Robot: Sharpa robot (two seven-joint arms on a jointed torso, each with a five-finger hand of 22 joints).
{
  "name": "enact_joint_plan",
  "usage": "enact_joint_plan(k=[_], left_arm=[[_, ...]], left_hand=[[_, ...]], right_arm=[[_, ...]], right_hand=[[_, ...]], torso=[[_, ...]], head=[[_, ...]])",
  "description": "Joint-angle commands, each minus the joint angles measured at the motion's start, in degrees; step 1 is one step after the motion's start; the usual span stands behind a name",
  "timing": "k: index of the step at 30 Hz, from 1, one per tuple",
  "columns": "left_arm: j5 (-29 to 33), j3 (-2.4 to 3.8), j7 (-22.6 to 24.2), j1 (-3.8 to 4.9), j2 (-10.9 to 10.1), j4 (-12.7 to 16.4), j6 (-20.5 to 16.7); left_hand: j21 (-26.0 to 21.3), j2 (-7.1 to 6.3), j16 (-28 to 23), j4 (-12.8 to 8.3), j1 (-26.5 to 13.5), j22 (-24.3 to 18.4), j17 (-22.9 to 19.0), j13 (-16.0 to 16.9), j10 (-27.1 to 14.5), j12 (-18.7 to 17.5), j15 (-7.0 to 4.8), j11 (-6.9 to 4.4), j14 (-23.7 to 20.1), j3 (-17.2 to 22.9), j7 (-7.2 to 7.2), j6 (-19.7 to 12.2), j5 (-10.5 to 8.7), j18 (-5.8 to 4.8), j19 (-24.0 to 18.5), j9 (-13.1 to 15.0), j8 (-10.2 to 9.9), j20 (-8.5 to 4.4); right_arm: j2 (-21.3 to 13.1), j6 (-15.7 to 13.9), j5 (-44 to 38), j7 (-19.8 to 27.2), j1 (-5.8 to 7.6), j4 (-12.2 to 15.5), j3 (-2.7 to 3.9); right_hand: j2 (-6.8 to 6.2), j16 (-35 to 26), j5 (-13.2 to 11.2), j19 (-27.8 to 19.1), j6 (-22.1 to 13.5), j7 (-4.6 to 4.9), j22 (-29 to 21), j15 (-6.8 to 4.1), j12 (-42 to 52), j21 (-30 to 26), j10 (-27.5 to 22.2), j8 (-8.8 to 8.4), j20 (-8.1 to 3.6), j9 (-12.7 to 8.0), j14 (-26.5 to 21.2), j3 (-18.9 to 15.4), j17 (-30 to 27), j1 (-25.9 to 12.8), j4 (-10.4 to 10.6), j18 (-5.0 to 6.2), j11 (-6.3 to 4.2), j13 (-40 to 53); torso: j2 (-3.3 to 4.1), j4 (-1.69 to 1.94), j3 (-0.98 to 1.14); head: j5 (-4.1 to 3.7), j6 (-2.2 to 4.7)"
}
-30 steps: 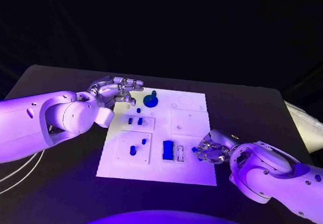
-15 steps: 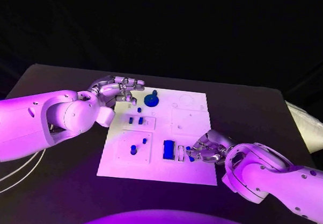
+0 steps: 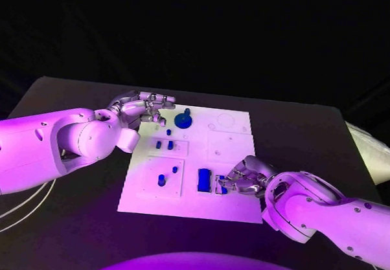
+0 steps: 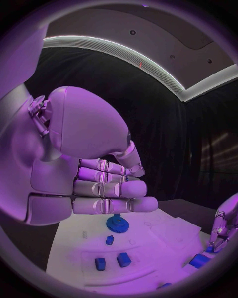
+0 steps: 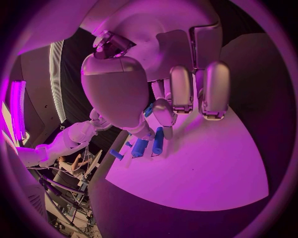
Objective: Assemble the parts on the task board
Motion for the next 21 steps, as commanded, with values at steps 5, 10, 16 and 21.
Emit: enact_joint_plan(k=[5, 10, 16, 21], left_arm=[[-0.22, 0.04, 0.17, 0.02, 0.12, 0.16, 1.14], [-0.22, 0.04, 0.12, 0.02, 0.12, 0.19, 1.16], [-0.22, 0.04, 0.08, 0.02, 0.12, 0.20, 1.17], [-0.22, 0.04, 0.06, 0.02, 0.11, 0.21, 1.16]], left_hand=[[-0.32, 0.22, -0.02, -0.28, 0.29, -0.05, -0.08, -0.07, -0.26, 0.40, 0.12, 0.04, -0.32, 0.01, -0.01, -0.47, 0.31, 0.67, -0.48, -0.07, 0.40, 0.00], [-0.32, 0.22, -0.02, -0.28, 0.29, -0.05, -0.08, -0.07, -0.26, 0.40, 0.12, 0.04, -0.32, 0.01, -0.01, -0.47, 0.31, 0.67, -0.48, -0.07, 0.40, 0.00], [-0.32, 0.22, -0.02, -0.28, 0.29, -0.05, -0.08, -0.07, -0.26, 0.40, 0.12, 0.04, -0.32, 0.01, -0.01, -0.47, 0.31, 0.67, -0.48, -0.07, 0.40, 0.00], [-0.32, 0.22, -0.02, -0.28, 0.29, -0.05, -0.08, -0.07, -0.26, 0.40, 0.12, 0.04, -0.32, 0.01, -0.01, -0.47, 0.31, 0.67, -0.48, -0.07, 0.40, 0.00]], right_arm=[[0.87, 1.09, -1.28, -0.29, -0.05, -0.72, 0.00], [1.21, 2.96, -2.59, -0.80, -0.05, -1.19, 0.00], [1.49, 5.92, -3.43, -1.16, -0.05, -1.45, 0.00], [1.60, 7.18, -3.64, -1.24, -0.05, -1.49, -0.01]], right_hand=[[-0.06, 0.20, 0.34, 0.05, 0.51, 0.09, 0.06, 0.09, 0.22, -0.05, 0.25, 0.44, -0.32, 0.09, 4.16, -0.57, 3.90, -0.85, 0.29, -0.76, -0.08, 0.05], [-0.95, 0.11, 1.26, 0.06, 0.56, 0.09, 0.05, 0.09, 0.11, -0.07, 0.27, 0.50, -0.37, 0.37, 4.13, -2.64, 3.78, -2.59, 1.29, -0.77, -0.06, 0.08], [-1.78, -0.04, 1.50, 0.05, 0.72, -0.01, 0.05, 0.05, 0.24, -0.12, 0.37, 0.61, -0.35, 0.71, 4.09, -5.69, 3.61, -4.35, 2.55, -0.77, -0.12, 0.35], [-1.69, -0.07, 0.43, 0.06, 0.77, -0.12, 0.09, -0.02, 0.34, -0.12, 0.44, 0.69, -0.36, 0.96, 4.09, -7.59, 3.59, -4.94, 3.35, -0.77, -0.19, 0.55]], torso=[[-0.01, -0.03, 0.01], [-0.01, -0.01, -0.02], [-0.02, -0.05, -0.01], [-0.02, -0.07, 0.00]], head=[[0.04, -0.02], [0.03, -0.09], [0.07, -0.10], [0.05, -0.15]])
